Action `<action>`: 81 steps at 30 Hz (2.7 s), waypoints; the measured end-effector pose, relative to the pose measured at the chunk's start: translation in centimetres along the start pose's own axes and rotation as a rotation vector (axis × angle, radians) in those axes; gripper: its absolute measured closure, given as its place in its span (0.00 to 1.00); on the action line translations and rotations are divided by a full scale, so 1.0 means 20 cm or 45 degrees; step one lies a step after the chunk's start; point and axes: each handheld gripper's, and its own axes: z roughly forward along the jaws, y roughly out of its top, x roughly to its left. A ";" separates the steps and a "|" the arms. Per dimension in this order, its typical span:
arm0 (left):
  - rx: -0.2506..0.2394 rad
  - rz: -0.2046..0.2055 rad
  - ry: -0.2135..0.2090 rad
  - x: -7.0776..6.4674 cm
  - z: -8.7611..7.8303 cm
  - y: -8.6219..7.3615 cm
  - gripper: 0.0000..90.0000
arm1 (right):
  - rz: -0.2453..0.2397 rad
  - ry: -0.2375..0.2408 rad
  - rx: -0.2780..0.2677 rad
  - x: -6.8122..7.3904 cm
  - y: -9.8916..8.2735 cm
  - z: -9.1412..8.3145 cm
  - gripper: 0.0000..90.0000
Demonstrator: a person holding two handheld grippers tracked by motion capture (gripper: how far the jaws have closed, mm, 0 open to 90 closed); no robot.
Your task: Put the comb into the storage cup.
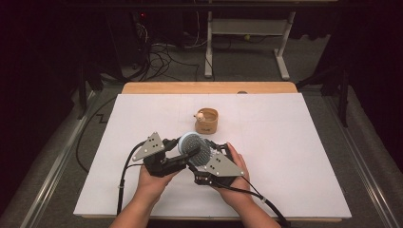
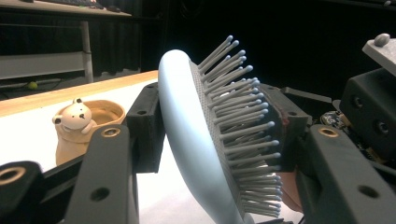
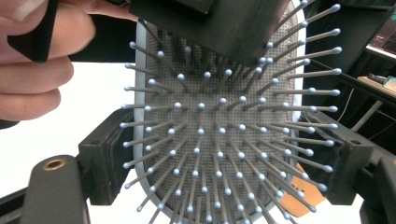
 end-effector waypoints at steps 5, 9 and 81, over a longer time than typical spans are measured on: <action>0.002 0.017 0.012 -0.01 0.00 0.00 0.56 | -0.017 -0.010 0.008 0.00 0.01 0.00 0.22; -0.005 0.024 0.018 -0.02 -0.01 0.01 0.58 | -0.020 -0.012 0.002 0.01 0.01 0.00 0.22; -0.109 0.053 0.152 0.03 -0.12 0.06 0.64 | 0.146 0.045 0.064 -0.06 -0.04 -0.01 0.00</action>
